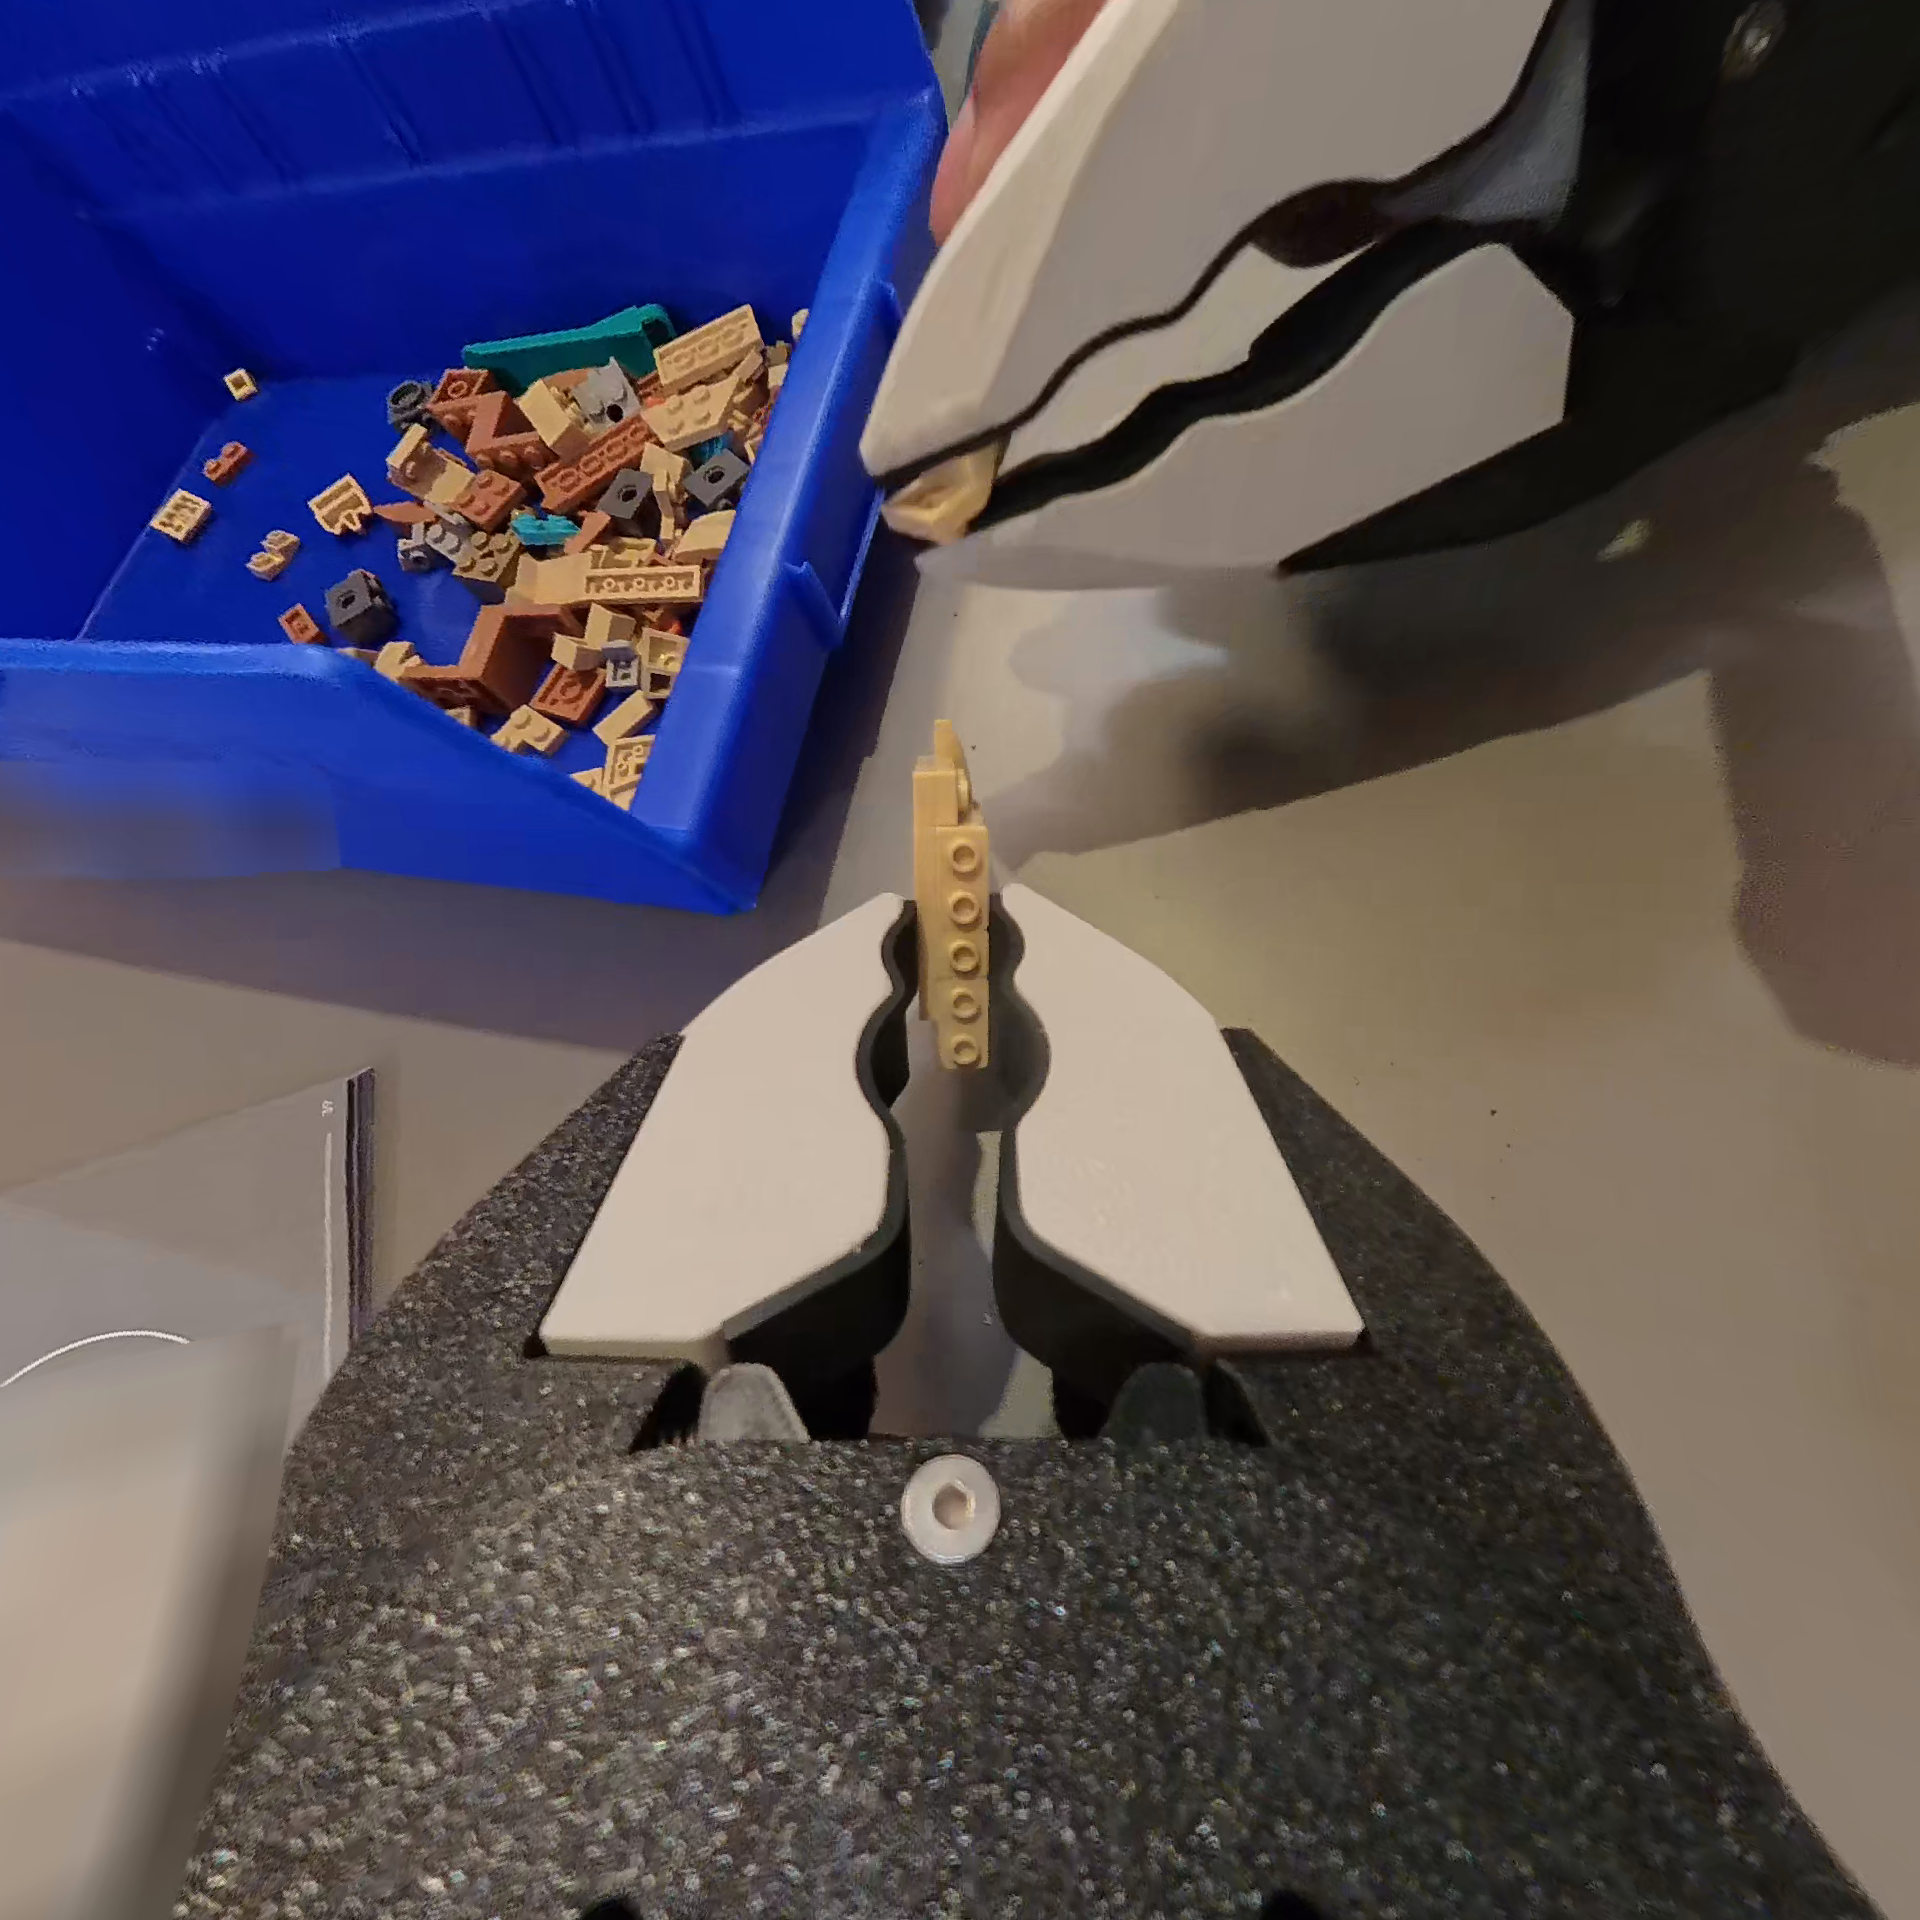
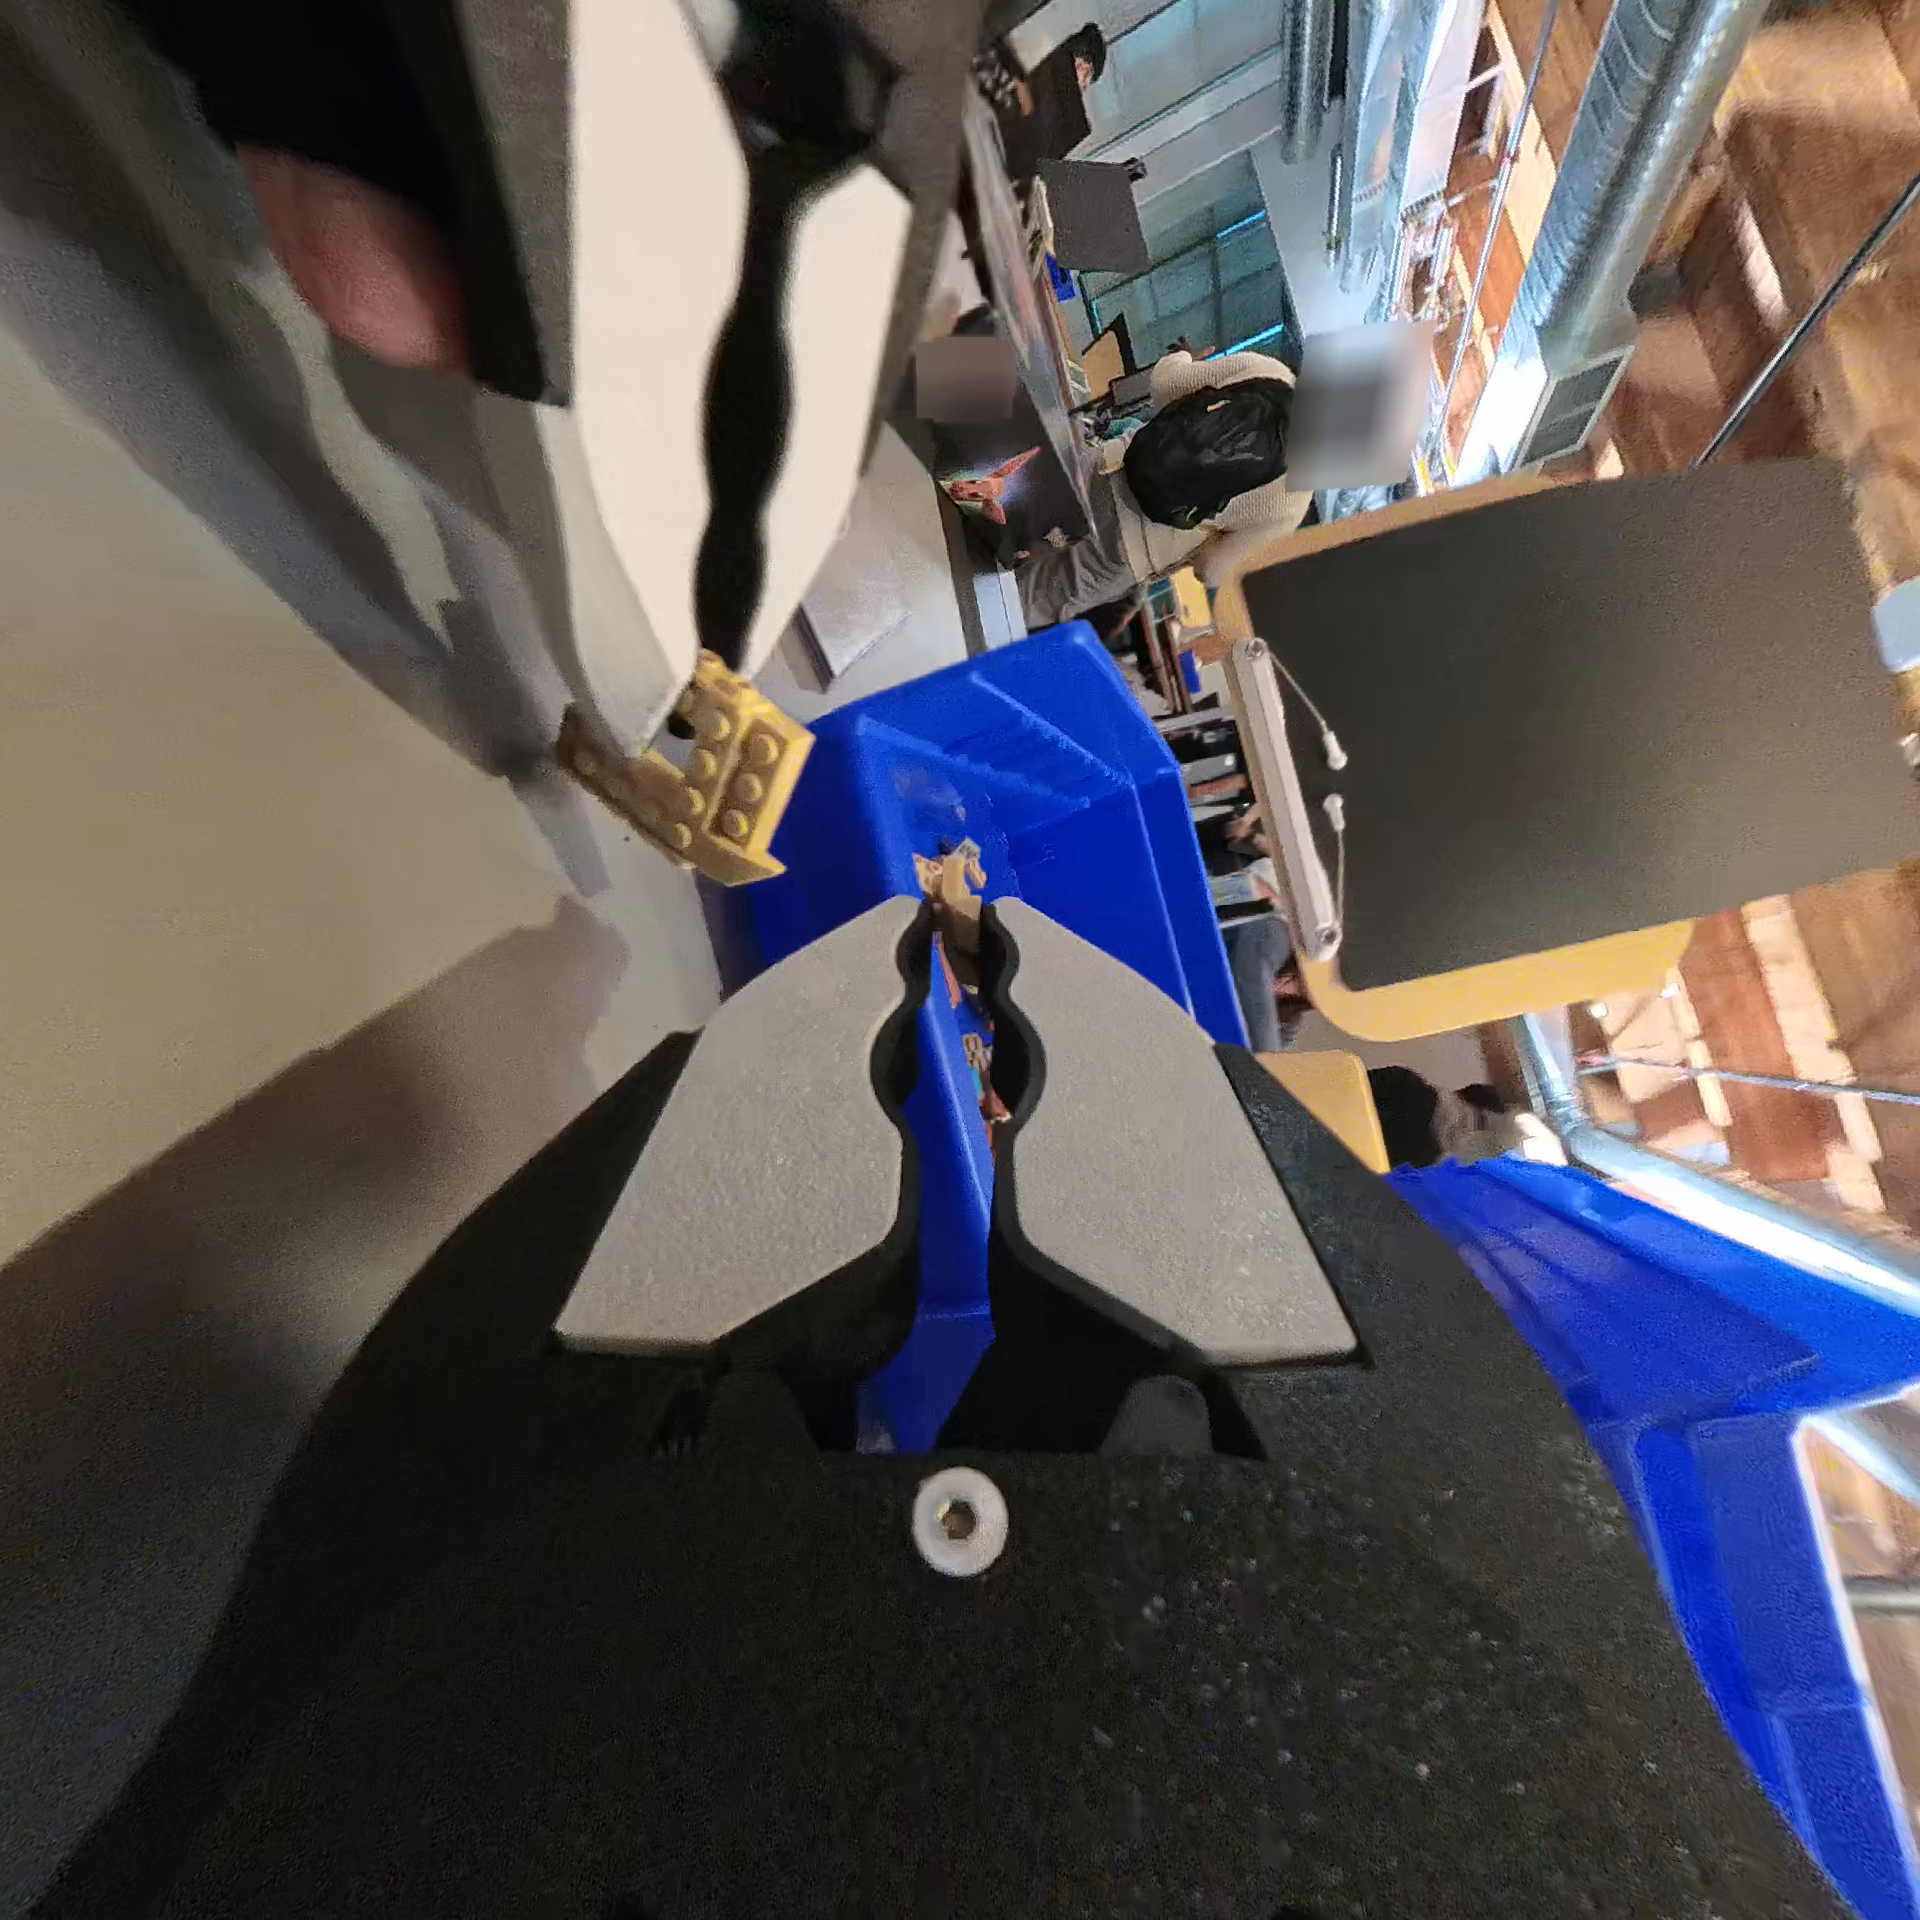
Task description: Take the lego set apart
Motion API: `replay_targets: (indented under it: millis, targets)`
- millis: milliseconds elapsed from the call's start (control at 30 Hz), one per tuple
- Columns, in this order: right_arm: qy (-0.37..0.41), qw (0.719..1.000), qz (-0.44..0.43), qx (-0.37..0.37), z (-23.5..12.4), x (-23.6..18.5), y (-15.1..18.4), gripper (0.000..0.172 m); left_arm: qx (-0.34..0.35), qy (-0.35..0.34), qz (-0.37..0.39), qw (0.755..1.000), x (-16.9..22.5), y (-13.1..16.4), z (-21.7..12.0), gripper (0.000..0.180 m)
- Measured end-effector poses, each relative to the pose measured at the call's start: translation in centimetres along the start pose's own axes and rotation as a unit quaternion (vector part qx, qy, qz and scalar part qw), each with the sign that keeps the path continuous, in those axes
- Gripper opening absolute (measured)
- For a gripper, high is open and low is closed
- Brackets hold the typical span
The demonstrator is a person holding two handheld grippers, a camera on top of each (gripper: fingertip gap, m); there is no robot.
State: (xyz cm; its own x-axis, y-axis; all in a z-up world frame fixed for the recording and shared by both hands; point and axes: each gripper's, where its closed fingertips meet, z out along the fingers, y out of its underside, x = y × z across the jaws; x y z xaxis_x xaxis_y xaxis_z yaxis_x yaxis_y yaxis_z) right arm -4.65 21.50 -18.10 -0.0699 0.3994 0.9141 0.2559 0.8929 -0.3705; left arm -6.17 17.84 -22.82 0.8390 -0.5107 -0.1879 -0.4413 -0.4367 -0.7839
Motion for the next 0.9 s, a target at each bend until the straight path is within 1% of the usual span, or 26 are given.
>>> replay_targets:
  millis: [100,167,233,300,367,467,533,600,733,800,900]
  targets:
    - [-0.01,0.998,0.058,0.013,-0.1,0.7,0.3,0.008,0.006,0.01,-0.021,1.0,0.0,-0.1,-0.1,0.012]
    - [-0.023,0.993,0.111,0.028,-0.1,1.1,0.4,0.008,0.005,0.01,-0.026,1.0,-0.1,-0.1,-0.1,0.012]
    - [-0.039,0.983,0.175,0.033,0.3,1.7,0.8,0.008,0.002,0.011,-0.027,1.0,-0.1,0.0,0.0,0.012]
    - [-0.05,0.968,0.245,0.019,1.1,2.6,1.8,0.008,-0.001,0.014,-0.029,0.999,0.0,0.1,0.1,0.012]
    - [-0.074,0.938,0.338,-0.011,2.3,3.1,3.2,0.008,0.0,0.016,-0.034,0.999,0.0,0.1,0.2,0.012]
    - [-0.131,0.866,0.48,-0.045,3.6,2.7,4.6,0.008,0.002,0.019,-0.04,0.999,-0.1,0.1,0.1,0.012]
    - [-0.14,0.83,0.537,-0.047,4.0,3.3,5.1,0.009,0.002,0.02,-0.043,0.999,-0.1,0.2,0.1,0.012]
    - [-0.139,0.806,0.572,-0.055,4.3,4.0,5.7,0.011,0.001,0.02,-0.04,0.999,-0.1,0.1,0.2,0.012]
    - [-0.139,0.777,0.611,-0.05,4.4,4.7,6.2,0.015,0.0,0.02,-0.041,0.999,-0.1,0.2,0.1,0.012]
    - [-0.133,0.779,0.611,-0.044,4.2,5.0,6.4,0.017,0.0,0.021,-0.043,0.999,-0.1,0.2,0.1,0.012]
    - [-0.125,0.799,0.587,-0.033,3.5,5.4,6.1,0.02,0.003,0.033,-0.052,0.998,0.1,0.2,0.1,0.012]
